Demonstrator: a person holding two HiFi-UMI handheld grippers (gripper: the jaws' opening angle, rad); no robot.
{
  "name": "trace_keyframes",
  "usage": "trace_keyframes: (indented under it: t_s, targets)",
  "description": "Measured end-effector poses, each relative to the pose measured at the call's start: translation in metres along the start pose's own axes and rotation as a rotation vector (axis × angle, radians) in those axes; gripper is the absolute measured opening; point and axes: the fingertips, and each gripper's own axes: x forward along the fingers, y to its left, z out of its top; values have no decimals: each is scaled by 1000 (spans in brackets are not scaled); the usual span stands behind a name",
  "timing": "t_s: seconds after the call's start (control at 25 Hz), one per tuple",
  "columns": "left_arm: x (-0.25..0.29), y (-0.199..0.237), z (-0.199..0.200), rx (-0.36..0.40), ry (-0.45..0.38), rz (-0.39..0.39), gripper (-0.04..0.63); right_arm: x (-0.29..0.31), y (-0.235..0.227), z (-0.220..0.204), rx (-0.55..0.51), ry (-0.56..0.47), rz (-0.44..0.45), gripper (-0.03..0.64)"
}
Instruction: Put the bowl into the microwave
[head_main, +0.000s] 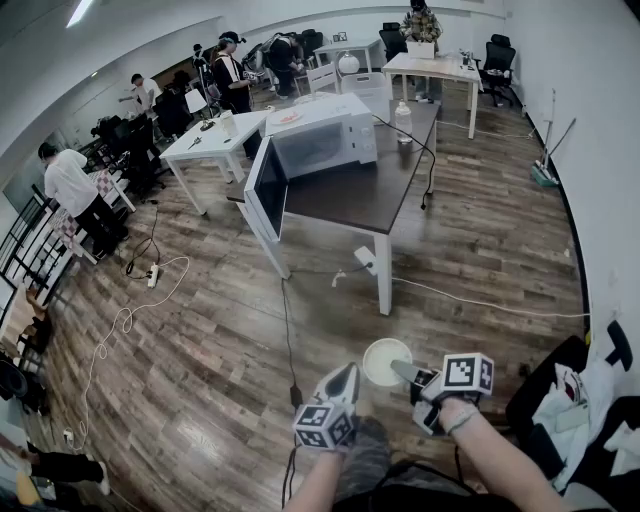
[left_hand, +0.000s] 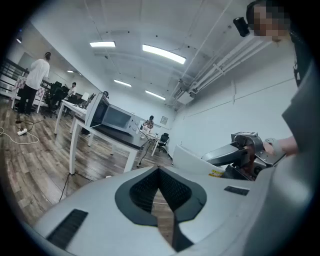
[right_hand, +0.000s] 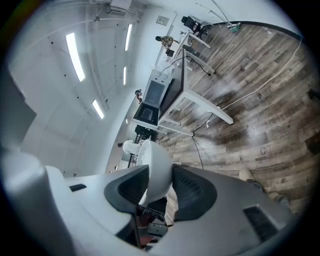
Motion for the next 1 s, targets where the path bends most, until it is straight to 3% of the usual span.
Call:
trace_keyframes:
  t_s: [0.52,1.0]
  targets:
    - [91,76,53,-21,-6,-13,0,91,11,86,31,-4,5,152]
    - [169,132,103,22,6,-63,0,168,20,166,31,-48,-16,152]
